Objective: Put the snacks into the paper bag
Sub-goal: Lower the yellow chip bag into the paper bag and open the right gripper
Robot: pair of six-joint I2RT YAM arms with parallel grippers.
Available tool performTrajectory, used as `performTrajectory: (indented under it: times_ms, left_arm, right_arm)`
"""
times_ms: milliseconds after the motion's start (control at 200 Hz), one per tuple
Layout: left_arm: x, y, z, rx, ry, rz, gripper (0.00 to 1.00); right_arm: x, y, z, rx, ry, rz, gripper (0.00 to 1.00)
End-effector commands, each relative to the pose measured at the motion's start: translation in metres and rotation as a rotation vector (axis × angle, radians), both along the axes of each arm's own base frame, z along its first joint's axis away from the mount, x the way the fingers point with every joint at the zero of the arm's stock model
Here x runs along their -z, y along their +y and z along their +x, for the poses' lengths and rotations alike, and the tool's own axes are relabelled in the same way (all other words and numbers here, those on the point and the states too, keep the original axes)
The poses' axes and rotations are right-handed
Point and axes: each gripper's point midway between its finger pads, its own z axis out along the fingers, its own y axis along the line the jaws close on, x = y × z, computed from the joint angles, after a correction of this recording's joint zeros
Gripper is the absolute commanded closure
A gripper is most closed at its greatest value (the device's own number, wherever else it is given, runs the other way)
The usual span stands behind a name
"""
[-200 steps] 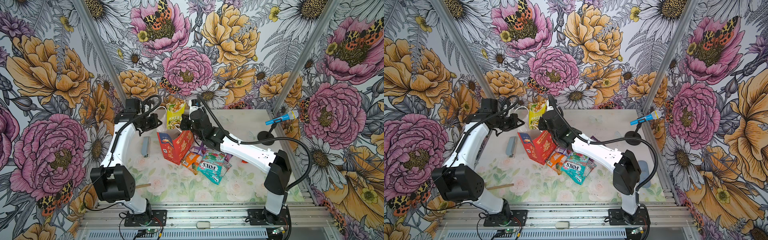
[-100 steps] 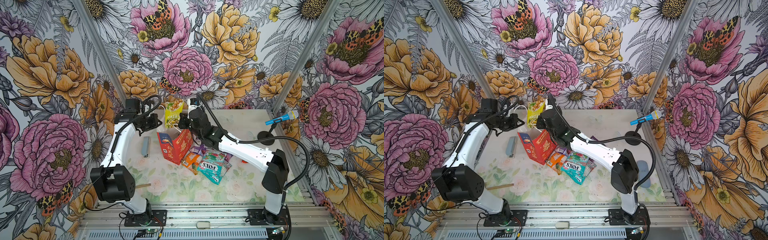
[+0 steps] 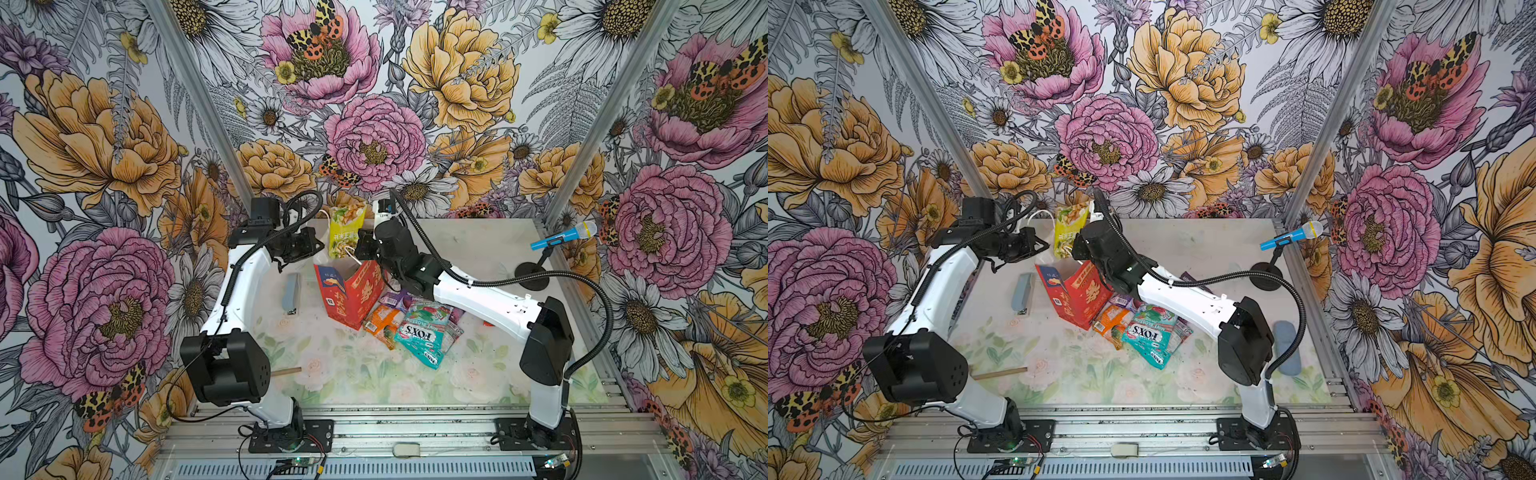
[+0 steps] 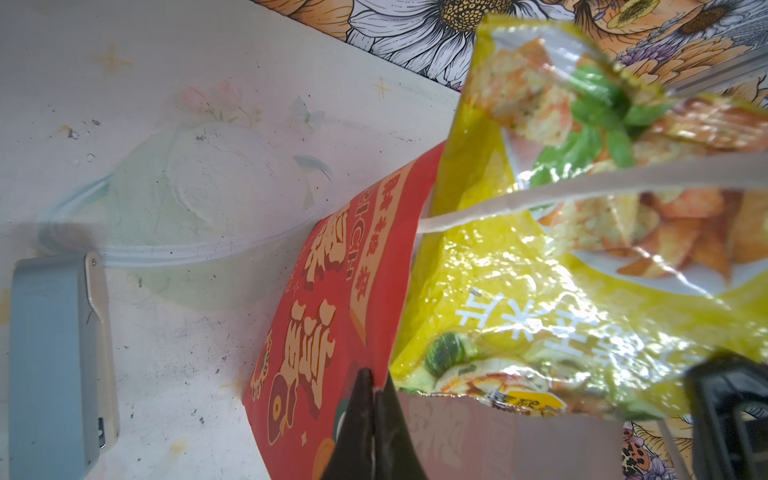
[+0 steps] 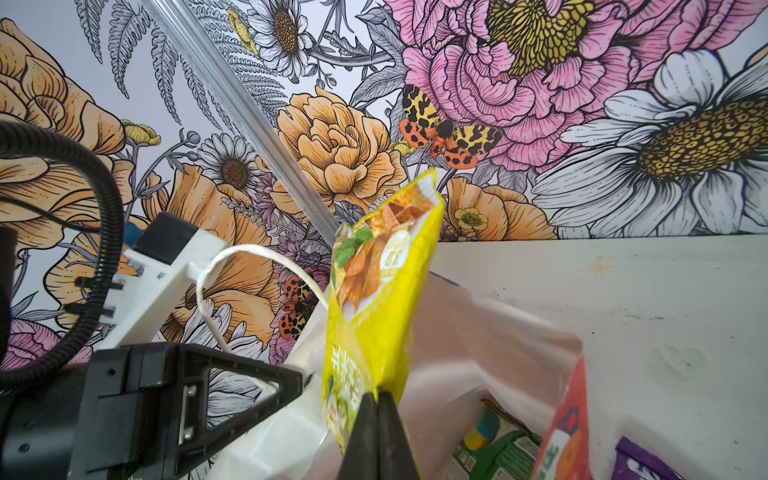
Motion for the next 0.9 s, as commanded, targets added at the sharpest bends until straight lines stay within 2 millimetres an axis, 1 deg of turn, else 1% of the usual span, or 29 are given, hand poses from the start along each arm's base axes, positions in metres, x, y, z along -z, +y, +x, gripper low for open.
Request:
performTrajectory:
  times_ms: [0, 245, 490, 731, 896]
  left_arm:
    - [-0.010, 0.000, -0.005, 0.000, -0.023, -0.022, 1.00]
    - [-0.010, 0.001, -0.005, -0.001, -0.024, -0.020, 1.00]
    - [-0.010, 0.000, -0.005, -0.001, -0.024, -0.019, 1.00]
    - [-0.010, 0.001, -0.005, -0.002, -0.023, -0.020, 1.00]
    - [-0.010, 0.000, -0.005, -0.001, -0.022, -0.021, 1.00]
  right_arm:
    - [-0.019, -0.008, -0.010, -0.005, -0.020, 0.042, 1.00]
    - [-0.017, -0.017, -0.019, -0.007, -0.014, 0.038, 1.00]
    - [-0.005, -0.024, -0.024, -0.003, 0.010, 0.030, 1.00]
    - [0.000, -0.027, -0.028, -0.007, 0.028, 0.040, 1.00]
    - [0.004, -0.025, -0.032, -0.023, 0.047, 0.050, 1.00]
